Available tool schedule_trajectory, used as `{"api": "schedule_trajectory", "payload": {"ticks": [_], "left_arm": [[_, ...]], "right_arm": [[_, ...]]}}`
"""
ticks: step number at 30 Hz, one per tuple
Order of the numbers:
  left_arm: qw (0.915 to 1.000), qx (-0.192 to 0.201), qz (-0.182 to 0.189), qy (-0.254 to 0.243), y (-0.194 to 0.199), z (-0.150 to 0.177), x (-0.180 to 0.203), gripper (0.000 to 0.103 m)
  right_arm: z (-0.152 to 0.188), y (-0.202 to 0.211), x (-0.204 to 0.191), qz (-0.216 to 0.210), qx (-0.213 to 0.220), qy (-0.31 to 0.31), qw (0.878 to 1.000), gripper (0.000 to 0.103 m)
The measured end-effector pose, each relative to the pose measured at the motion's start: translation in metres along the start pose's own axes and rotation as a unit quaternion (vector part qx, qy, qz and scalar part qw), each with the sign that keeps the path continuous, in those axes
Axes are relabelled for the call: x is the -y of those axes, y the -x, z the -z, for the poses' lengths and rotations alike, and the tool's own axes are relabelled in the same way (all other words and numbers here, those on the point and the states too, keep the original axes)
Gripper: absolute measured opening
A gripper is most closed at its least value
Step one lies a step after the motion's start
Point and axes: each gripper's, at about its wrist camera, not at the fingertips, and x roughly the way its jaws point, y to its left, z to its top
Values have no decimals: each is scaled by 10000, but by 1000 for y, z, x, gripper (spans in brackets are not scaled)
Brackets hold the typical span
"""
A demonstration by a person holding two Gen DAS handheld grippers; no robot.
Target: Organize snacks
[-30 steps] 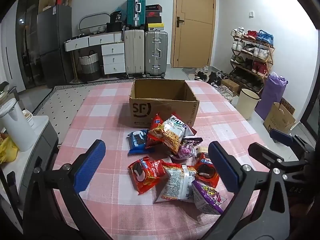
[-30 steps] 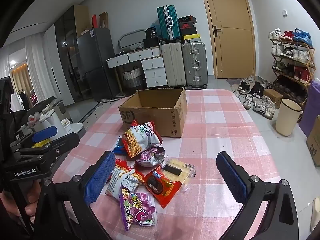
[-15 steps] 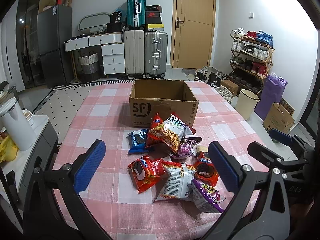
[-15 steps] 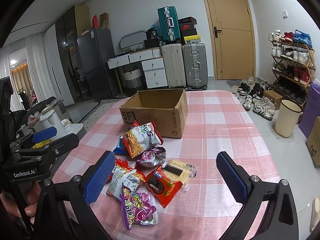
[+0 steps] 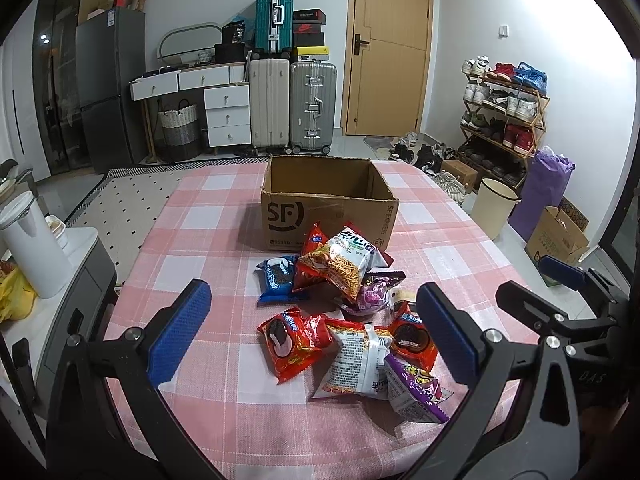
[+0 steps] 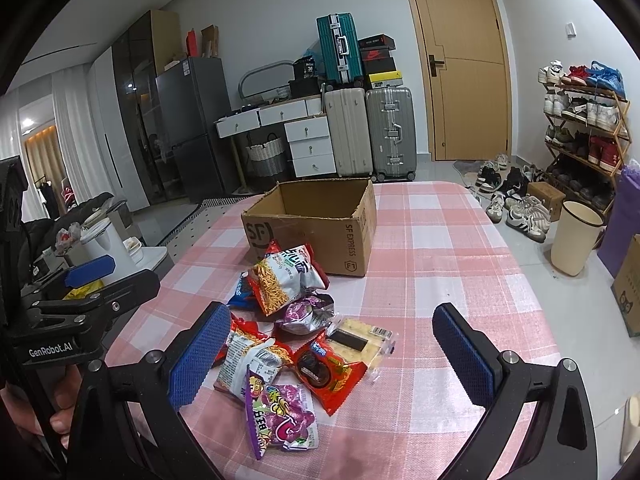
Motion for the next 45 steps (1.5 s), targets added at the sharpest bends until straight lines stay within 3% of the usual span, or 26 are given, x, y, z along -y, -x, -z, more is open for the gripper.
{"api": "schedule_trajectory", "payload": {"ticks": [31,45], "left_arm": [[10000,-52,81,1,-3,5,0,102],[9997,-163,93,150,-11,13,-9,102]], "right_arm": [[-1,8,-7,-4,46,9,10000,103],[20,3,-10,-492,-136,309,9982,103]]}}
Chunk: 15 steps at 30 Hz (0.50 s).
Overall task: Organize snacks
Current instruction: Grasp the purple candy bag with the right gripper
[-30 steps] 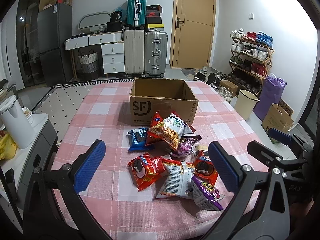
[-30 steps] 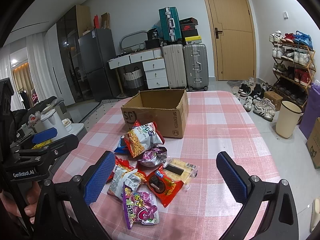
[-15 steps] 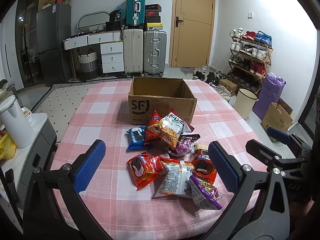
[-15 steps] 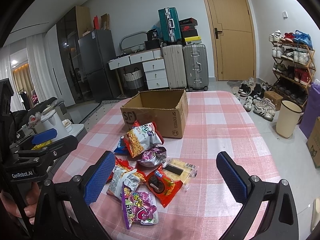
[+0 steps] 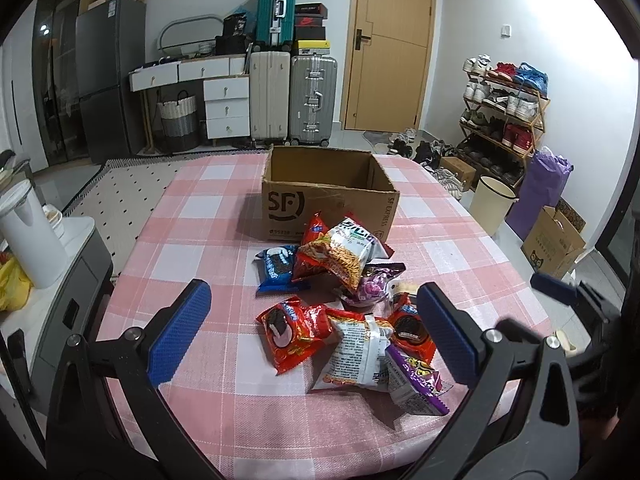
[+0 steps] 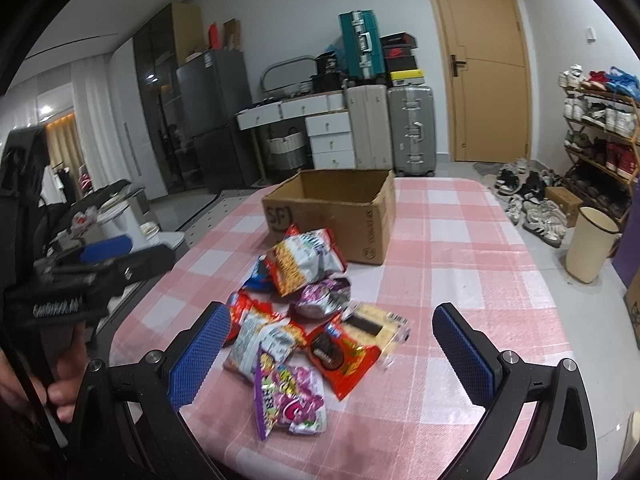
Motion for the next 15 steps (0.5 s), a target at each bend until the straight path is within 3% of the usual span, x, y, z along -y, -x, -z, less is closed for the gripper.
{"api": "schedule_trajectory", "payload": {"ticks": [15], "left_arm": [[9992,-364,12,147,-25,12,-21,102]], "right_arm": [[48,-40,-22,-710,-747,500,9934,103]]}}
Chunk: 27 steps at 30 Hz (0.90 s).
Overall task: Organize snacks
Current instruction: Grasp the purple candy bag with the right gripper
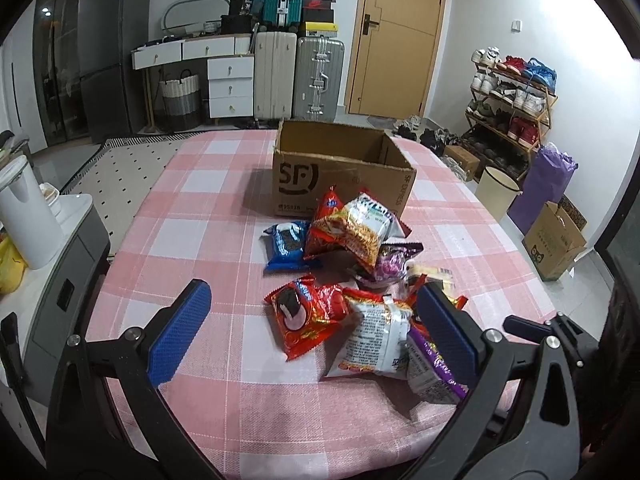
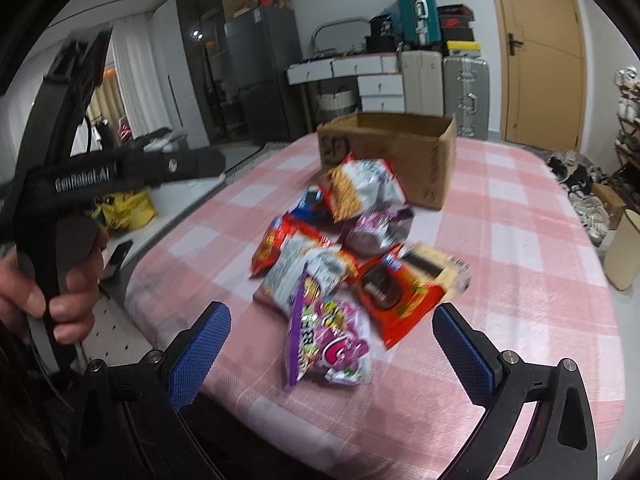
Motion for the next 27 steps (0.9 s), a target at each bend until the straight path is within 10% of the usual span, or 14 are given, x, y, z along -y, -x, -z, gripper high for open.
{"api": "schedule_trajectory", "payload": {"ticks": [23,27], "left_arm": [[9987,-404,-169,-271,-29,13,9,102],[9985,-436,-174,-273,-31,14,9,102]], "right_arm": [[20,-58,-5,-526,-542,126,9971,102],[22,-63,-4,-618,-658,51,9959,85]]}}
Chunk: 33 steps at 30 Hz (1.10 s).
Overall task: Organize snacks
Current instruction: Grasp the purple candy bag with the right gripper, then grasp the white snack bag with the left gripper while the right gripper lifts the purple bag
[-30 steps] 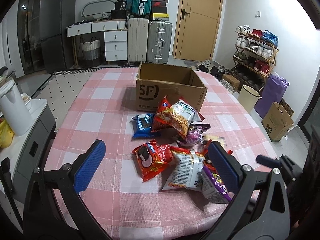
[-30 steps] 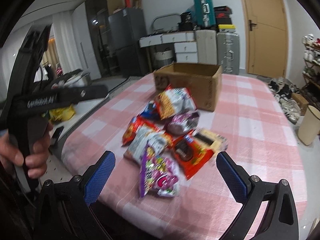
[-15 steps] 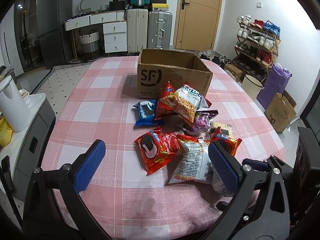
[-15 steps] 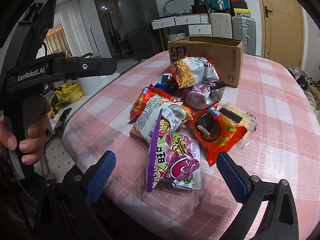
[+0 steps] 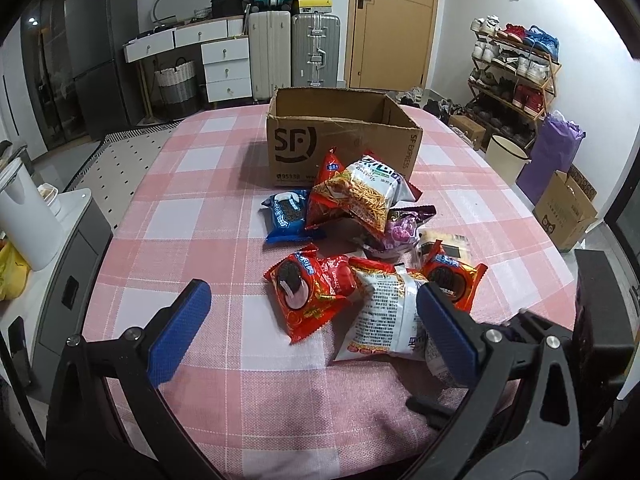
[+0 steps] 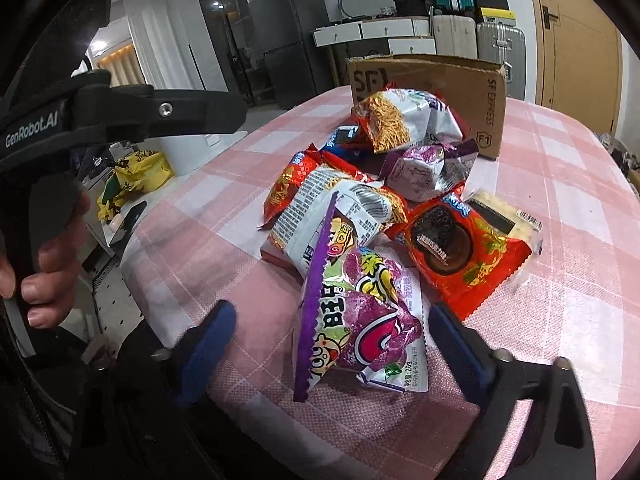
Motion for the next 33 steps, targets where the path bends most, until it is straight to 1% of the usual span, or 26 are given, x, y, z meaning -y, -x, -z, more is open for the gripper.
{"api": "schedule_trajectory", "payload": {"ticks": [1,2,4,5,8,11,16,21,23,25,26,33], "left_arm": [[10000,-11,6,11,-1,0,0,102],[10000,-18,15,23,-1,0,-1,102],[10000,-55,41,53,-3,2,-2,102],[9999,-81,48,77,-5,3,-3,102],[9995,-208,56,215,-11,4,-9,102],[9992,-266,57,291,-15,5,-13,102],[9988,-337,97,343,-20,9,-18,102],[9967,-506,429,465,-27,14,-23,102],[9958,-577,540,459,-31,16,-22,102],[9942,-620,736,487,-35,18,-19,102],[9939,-648,755,481,-36,18,-17,102],[9917,-821,984,128,-48,20,15,102]], "right_arm": [[0,-2,1,52,-33,-14,10000,80],[1,-1,2,80,-49,-28,10000,77],[2,-2,6,56,-60,-117,9999,65],[2,-1,8,20,-44,-174,9998,54],[3,1,16,-192,5,-374,9991,53],[4,2,18,-233,26,-397,9989,53],[3,13,21,-277,187,-442,9985,53],[4,24,27,-249,326,-533,9977,52],[3,30,30,-208,411,-558,9974,52],[3,37,34,-180,495,-606,9968,53],[3,39,36,-178,536,-627,9964,52],[9,46,46,-173,607,-789,9949,53]]}}
